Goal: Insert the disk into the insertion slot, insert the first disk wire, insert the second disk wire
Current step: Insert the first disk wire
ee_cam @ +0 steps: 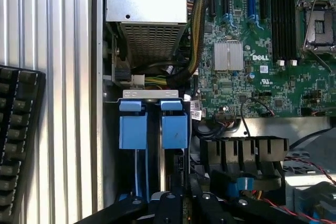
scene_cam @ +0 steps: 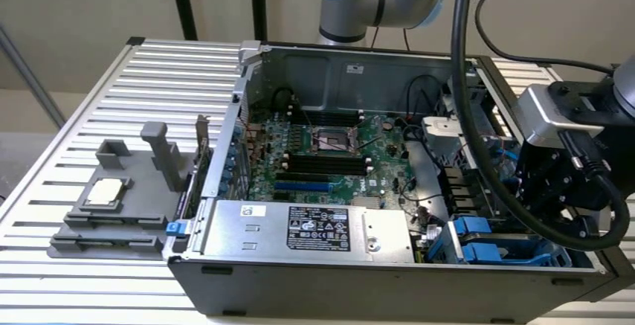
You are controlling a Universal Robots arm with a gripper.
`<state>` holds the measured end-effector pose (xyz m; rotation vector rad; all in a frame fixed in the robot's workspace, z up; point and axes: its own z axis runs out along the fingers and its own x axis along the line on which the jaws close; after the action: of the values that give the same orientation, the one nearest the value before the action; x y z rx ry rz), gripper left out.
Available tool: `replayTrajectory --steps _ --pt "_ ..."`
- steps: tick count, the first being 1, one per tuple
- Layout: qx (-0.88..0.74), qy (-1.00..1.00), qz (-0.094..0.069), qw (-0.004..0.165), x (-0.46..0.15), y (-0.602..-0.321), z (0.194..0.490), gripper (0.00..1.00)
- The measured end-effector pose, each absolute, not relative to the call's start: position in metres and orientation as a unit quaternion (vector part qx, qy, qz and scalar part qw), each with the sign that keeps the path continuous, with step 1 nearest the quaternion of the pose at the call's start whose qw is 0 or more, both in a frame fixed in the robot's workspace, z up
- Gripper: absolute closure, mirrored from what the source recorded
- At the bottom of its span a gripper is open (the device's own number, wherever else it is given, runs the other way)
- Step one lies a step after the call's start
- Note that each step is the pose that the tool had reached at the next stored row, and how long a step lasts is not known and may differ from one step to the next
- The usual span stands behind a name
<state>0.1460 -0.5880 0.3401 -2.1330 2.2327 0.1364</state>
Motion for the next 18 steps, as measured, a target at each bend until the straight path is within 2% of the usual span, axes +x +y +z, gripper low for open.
replayTrajectory --steps 18 --pt "-0.678 0.733 0.044 0.026 0.1460 -0.5880 0.3433 0.84"
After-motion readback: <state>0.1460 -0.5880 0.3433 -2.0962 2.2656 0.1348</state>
